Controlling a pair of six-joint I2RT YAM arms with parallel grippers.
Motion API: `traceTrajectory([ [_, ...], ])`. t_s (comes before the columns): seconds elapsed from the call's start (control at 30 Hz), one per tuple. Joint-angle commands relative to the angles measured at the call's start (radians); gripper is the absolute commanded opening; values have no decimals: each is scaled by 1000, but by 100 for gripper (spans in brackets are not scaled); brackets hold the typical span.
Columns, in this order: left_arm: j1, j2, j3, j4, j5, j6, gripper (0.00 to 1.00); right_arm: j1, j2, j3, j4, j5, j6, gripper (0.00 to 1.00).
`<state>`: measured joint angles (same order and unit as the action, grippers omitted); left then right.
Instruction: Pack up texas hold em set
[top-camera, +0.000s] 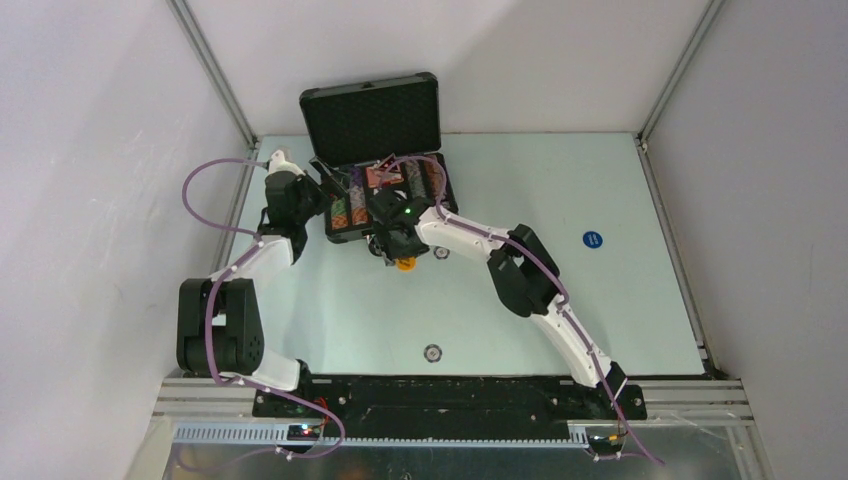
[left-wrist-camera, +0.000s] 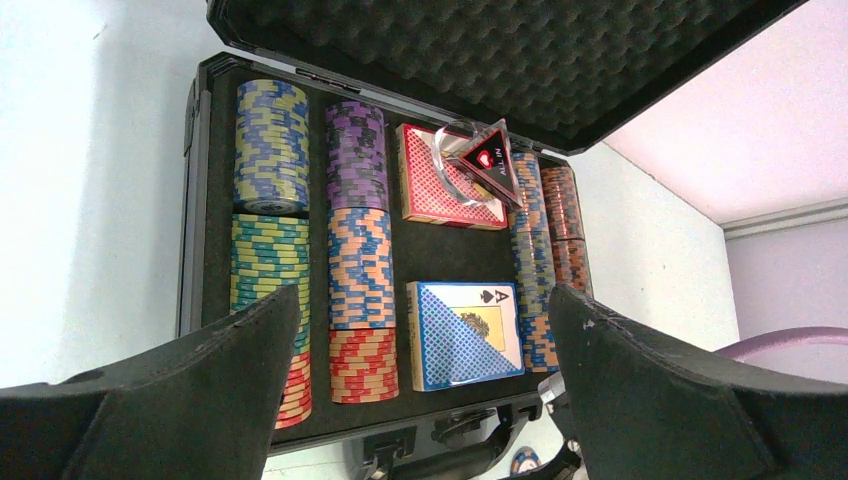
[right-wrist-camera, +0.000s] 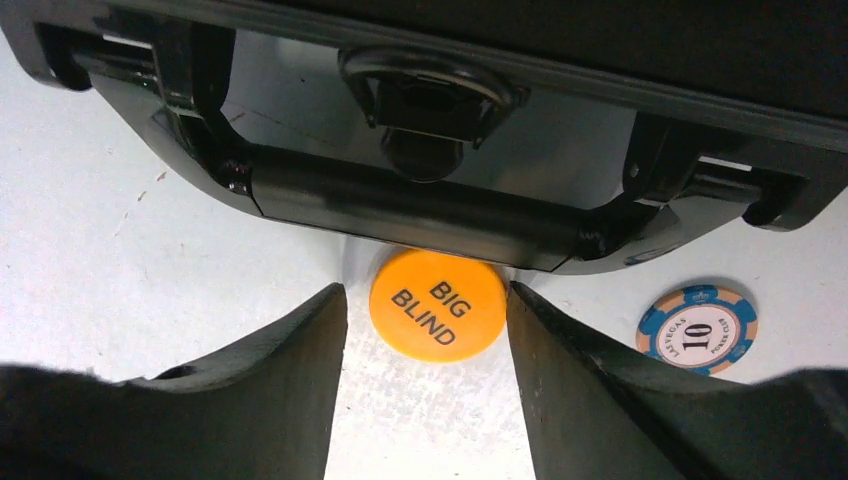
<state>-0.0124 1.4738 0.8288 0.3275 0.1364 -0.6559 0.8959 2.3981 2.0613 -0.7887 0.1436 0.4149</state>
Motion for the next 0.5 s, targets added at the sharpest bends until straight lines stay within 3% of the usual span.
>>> traceTrajectory([
  [0.0, 9, 3, 44, 18, 12, -8, 98, 5, 39, 3, -10, 43, 10, 62],
  [0.17, 9, 3, 43, 18, 12, -9, 98, 4, 41, -11, -13, 63, 5, 50],
  [0.47, 9, 2, 43, 19, 14, -10, 98, 5, -29, -126, 1, 63, 2, 46],
])
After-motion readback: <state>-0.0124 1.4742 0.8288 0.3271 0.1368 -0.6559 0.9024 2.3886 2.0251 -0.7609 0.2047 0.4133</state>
